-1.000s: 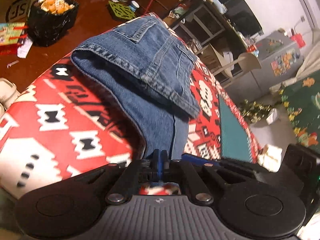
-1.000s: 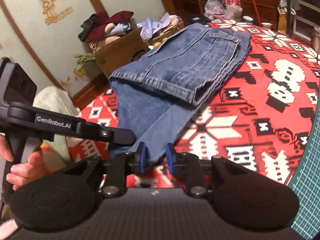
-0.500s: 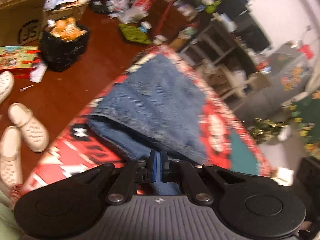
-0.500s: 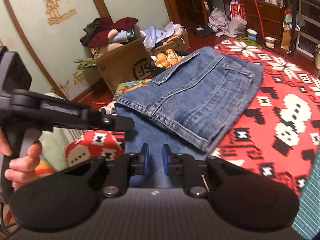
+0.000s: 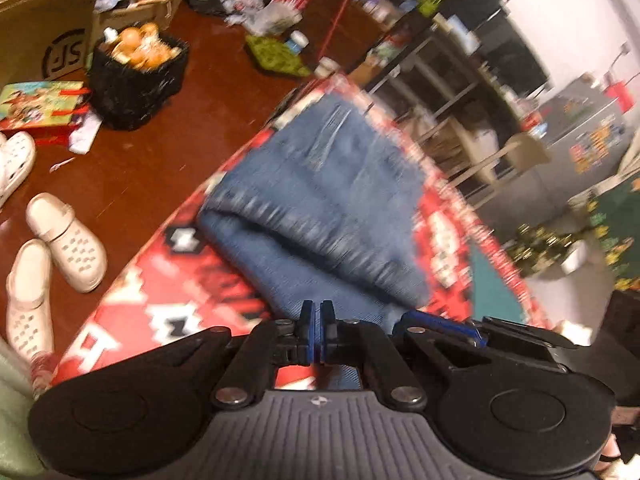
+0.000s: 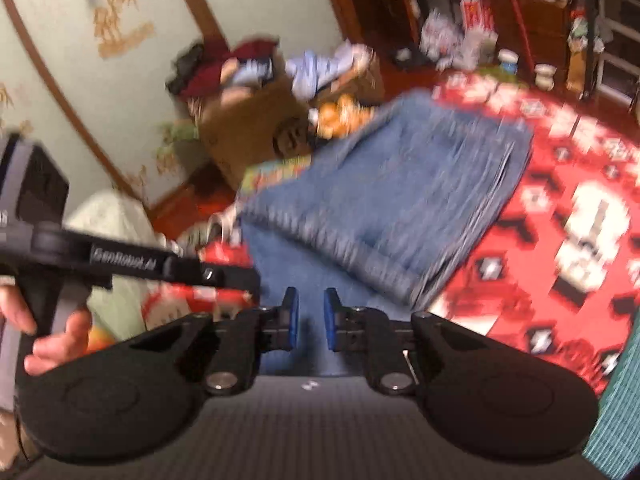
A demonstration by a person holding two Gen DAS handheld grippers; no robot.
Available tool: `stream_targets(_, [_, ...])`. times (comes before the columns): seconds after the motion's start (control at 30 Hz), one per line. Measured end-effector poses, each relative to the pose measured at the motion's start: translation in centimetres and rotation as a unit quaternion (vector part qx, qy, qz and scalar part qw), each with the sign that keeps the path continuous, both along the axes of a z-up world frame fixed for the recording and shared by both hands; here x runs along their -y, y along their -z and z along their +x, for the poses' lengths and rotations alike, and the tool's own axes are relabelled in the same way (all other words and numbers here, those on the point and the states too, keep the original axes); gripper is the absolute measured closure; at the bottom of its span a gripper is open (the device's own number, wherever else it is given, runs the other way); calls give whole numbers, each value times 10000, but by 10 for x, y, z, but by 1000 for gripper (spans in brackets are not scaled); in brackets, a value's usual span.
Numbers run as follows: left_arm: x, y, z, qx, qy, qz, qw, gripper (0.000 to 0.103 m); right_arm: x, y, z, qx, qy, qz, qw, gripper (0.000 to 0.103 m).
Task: Fold clothes
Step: 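Lay the shorts flat on the blanket and open both grippers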
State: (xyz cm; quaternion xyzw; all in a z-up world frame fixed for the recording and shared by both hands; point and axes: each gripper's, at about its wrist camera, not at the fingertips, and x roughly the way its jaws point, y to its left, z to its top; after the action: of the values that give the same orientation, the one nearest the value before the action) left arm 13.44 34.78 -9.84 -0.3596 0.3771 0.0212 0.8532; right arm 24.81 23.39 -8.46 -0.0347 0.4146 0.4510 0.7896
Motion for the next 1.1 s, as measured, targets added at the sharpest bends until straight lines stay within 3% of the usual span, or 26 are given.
stream_targets(0.17, [-3,-21,41,319,65,184,9993,101,-14,-17,36,161,615,153,9979,89])
stream_targets(0.3, [-7,1,75,-34,77,218,9997,101,-38,10,53,-7,709,-162,9973,92])
stream_targets(0.4, [-7,16,75,-103,117,240,9996,99,-41,38,46,25,669,-292,9973,92])
stream_targets(0.63, [-8,19,70,-70,196,464,9987,100,-19,47,41,5,530,-151,9985,98])
stream_targets(0.77, [-10,12,68,-101,218,445,9987,101,-16,38,41,6,490,-252,9985,98])
stream_targets(0.9, [-14,-2,73,115,270,372,9989,101,-17,20,60,65,572,-181,9982,95])
stream_targets(1.1, [-18,-22,123,173,387,528,9977,101,-27,15,114,95,831,-148,9964,95])
